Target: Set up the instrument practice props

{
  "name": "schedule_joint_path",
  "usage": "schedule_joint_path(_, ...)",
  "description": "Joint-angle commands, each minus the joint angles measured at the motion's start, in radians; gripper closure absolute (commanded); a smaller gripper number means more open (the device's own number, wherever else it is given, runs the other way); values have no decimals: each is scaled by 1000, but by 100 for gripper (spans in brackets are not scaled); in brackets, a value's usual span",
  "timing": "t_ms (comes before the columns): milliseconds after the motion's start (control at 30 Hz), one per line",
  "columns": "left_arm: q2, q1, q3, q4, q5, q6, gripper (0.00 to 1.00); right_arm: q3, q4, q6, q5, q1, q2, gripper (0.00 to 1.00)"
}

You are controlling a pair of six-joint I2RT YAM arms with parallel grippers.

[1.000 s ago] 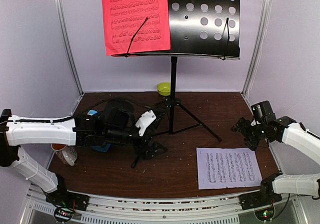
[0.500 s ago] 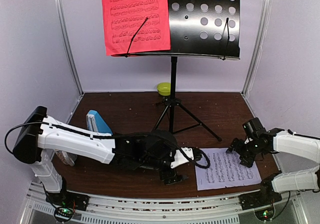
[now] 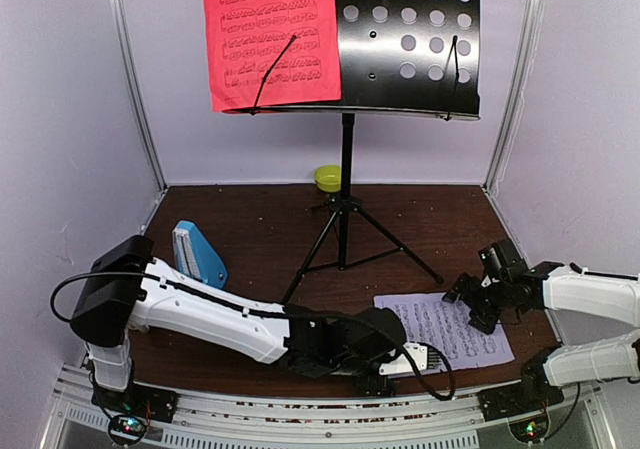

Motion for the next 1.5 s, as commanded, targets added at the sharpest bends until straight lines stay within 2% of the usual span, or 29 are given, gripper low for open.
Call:
schedule_joint_path(0,71,-23,84,-20,-57,-8,15,-70,-73,60,-23,28,20,8)
schedule_joint_path(167,134,-25,130,-45,-89,-39,15,-84,-85,119,-16,63,-6,7)
schedule_joint_path(400,221,-42,219,-123,-180,-5,16,-73,-111,176,2,101,-26,7)
schedule_joint_path(667,289,-50,260,-151,-352,0,25,-49,-142,192,-2,127,15,8)
schedule_joint_path(833,304,-59,263,-94,-463,26,35,-31,-166,192,5,150,45,9)
schedule_joint_path(933,292,-61,241,-24,-411,55,36,-25,-165,191,3,158,61,9)
schedule_joint_path(1067,333,-65,286,-25,-383,85,37,-17,-162,193,-6,167,72,10)
schedule_joint_path(1267,348,-65,283,25,-335,161,54,-15,-161,176,-10,174,79,10)
schedule_joint_path(1467,346,-62,270,6,-334,194,83,5,-167,148,-10,174,58,12)
